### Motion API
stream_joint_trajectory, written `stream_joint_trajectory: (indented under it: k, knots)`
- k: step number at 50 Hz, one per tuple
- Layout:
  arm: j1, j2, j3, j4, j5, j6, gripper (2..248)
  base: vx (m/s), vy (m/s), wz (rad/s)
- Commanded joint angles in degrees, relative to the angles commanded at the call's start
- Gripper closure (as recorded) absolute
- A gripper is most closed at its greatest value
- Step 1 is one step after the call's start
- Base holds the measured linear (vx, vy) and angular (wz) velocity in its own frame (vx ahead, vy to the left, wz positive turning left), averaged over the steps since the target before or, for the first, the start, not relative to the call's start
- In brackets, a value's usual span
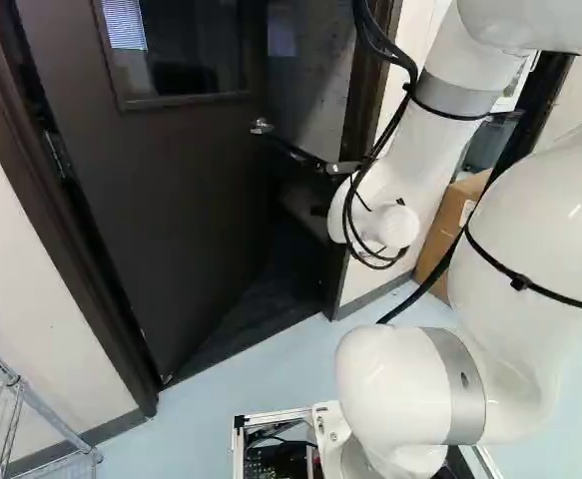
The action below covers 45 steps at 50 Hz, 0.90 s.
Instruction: Open the door and move inside
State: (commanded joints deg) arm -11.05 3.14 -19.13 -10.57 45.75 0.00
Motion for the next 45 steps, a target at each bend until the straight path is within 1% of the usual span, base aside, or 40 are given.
stream_joint_trajectory:
  k: [17, 45]
  knots:
    - [0.0, 0.0, 0.0, 0.0, 0.0, 0.0, 3, 0.064, 0.07, -0.01]
    - [0.0, 0.0, 0.0, 0.0, 0.0, 0.0, 3, 0.107, 0.084, -0.02]
